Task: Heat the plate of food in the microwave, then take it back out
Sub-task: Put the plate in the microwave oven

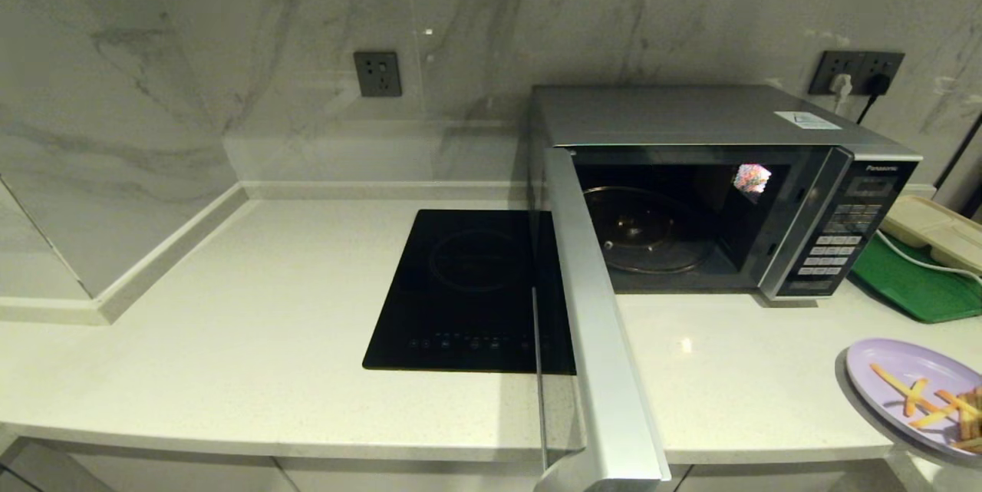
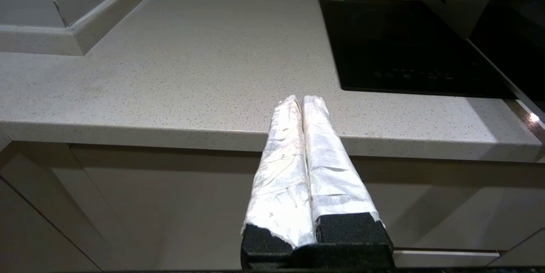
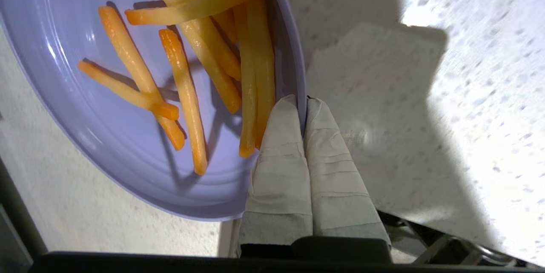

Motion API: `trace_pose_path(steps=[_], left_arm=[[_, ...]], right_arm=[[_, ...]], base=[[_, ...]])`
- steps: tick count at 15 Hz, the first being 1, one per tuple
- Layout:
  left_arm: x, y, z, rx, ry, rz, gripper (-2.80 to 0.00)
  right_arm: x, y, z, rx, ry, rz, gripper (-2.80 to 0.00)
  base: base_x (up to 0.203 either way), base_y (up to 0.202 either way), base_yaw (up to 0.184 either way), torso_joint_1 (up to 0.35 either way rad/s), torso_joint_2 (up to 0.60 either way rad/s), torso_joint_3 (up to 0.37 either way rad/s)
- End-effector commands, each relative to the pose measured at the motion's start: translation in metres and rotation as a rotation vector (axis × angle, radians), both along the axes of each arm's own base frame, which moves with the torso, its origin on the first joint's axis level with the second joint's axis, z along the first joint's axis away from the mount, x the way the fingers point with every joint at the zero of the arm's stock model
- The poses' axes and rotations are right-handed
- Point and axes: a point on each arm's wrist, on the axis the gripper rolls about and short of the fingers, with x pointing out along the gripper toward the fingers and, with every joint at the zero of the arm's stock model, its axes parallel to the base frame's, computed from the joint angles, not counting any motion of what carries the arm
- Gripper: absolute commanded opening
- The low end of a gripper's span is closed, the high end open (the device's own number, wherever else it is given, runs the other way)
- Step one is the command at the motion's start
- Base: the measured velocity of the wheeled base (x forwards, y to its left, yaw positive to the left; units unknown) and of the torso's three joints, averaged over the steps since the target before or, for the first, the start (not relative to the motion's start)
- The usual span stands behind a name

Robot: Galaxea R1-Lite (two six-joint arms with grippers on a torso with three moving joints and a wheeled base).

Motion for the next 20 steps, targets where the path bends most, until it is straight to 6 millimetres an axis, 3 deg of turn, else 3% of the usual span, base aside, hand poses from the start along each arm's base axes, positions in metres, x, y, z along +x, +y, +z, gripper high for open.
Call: trace_pose_path(steps=[1, 8, 13, 16, 20], left_arm=[[0.0, 0.0, 0.0, -0.001, -0.001, 0.001, -2.8], [0.0, 0.0, 0.0, -0.001, -0.001, 0.001, -2.8], [0.0, 0.0, 0.0, -0.001, 0.0, 0.001, -2.8], [0.0, 0.0, 0.0, -0.001, -0.001, 0.001, -2.8], [0.0, 0.0, 0.0, -0.001, -0.001, 0.001, -2.8]], right_arm=[[0.0, 0.015, 0.005, -0.006, -0.013, 0.063, -2.8], [0.005, 0.066, 0.031, 0.03, -0.17, 0.307, -2.8], [0.022, 0.108, 0.045, 0.049, -0.221, 0.461, -2.8], [0.045, 0.139, 0.059, 0.024, -0.246, 0.528, -2.8], [0.095, 0.18, 0.071, -0.047, -0.223, 0.543, -2.8]], base=[[0.0, 0.0, 0.0, 0.0, 0.0, 0.0], [0.0, 0.0, 0.0, 0.0, 0.0, 0.0], [0.0, 0.0, 0.0, 0.0, 0.0, 0.0], [0.0, 0.0, 0.0, 0.0, 0.0, 0.0], [0.0, 0.0, 0.0, 0.0, 0.0, 0.0]])
